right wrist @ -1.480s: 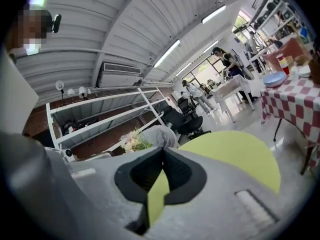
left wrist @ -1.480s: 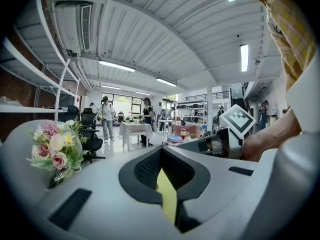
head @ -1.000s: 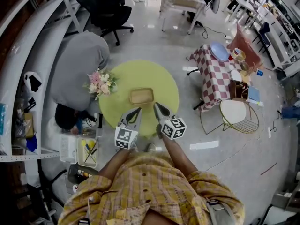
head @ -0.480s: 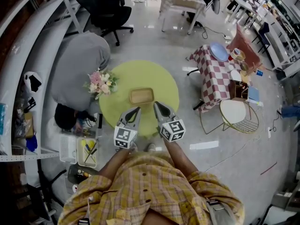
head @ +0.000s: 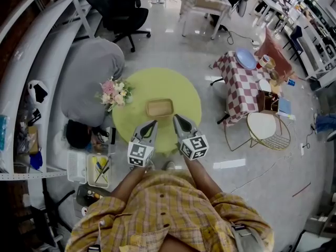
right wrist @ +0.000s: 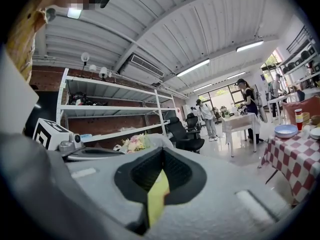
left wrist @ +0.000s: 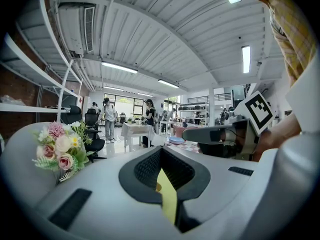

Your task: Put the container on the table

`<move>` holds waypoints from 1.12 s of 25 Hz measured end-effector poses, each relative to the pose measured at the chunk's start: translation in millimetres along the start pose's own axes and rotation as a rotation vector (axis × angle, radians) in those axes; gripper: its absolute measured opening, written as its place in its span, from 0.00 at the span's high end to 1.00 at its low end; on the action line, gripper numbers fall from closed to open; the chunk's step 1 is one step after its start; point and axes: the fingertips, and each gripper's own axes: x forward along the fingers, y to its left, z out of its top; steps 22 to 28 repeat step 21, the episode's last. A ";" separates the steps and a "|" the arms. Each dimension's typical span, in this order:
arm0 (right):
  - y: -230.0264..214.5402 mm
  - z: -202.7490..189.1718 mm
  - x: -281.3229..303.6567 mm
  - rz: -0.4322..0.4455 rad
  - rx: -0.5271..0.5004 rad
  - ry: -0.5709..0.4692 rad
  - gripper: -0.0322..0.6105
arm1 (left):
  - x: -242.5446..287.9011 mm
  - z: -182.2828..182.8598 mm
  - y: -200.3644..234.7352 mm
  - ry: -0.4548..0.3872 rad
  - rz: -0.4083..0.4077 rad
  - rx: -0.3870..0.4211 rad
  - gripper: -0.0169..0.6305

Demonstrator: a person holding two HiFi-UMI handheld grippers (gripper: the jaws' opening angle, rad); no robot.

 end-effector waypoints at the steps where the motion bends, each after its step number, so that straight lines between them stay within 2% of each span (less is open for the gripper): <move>1: -0.1 0.3 -0.3 0.001 -0.001 -0.002 0.95 | 0.2 -0.4 0.0 0.001 0.001 -0.001 0.96; 28: 3.1 -5.9 -1.5 0.007 0.006 0.009 0.95 | -1.8 -2.1 2.9 -0.001 0.010 -0.001 0.96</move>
